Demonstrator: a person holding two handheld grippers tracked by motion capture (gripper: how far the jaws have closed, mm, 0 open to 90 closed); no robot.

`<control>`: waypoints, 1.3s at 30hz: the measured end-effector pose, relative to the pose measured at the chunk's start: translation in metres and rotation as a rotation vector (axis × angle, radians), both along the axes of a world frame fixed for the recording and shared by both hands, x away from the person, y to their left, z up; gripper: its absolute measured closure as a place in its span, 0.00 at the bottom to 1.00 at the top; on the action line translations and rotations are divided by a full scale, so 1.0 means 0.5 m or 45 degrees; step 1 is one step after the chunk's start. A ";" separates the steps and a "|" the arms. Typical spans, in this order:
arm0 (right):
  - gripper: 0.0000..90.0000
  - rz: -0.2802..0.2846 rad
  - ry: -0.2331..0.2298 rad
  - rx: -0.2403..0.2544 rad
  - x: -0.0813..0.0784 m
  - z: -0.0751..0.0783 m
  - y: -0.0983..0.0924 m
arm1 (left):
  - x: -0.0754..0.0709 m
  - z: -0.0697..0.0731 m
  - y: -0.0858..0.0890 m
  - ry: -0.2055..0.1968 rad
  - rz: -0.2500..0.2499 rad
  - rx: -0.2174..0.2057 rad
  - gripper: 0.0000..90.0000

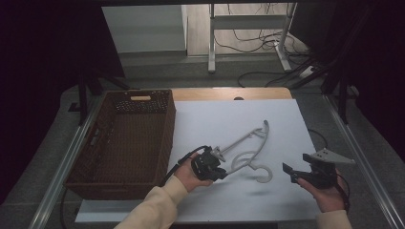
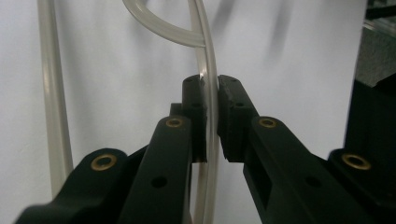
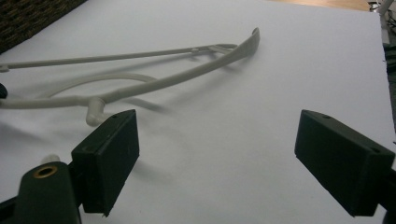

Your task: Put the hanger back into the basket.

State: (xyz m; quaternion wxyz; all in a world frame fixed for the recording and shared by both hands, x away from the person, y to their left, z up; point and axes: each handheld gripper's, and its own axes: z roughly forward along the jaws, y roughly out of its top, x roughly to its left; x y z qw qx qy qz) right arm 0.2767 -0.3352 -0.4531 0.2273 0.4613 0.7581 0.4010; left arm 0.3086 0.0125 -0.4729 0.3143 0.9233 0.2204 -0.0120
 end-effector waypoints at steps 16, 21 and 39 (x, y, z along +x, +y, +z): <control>0.16 -0.016 -0.016 0.004 -0.001 0.002 -0.002 | 0.006 0.064 0.025 -0.073 0.059 -0.107 0.91; 0.16 -0.021 -0.023 0.009 -0.002 0.003 -0.005 | 0.001 0.119 0.042 -0.134 0.093 -0.190 0.91; 0.16 -0.017 -0.021 0.006 -0.002 0.003 -0.003 | -0.003 0.236 0.136 -0.259 0.201 -0.366 0.91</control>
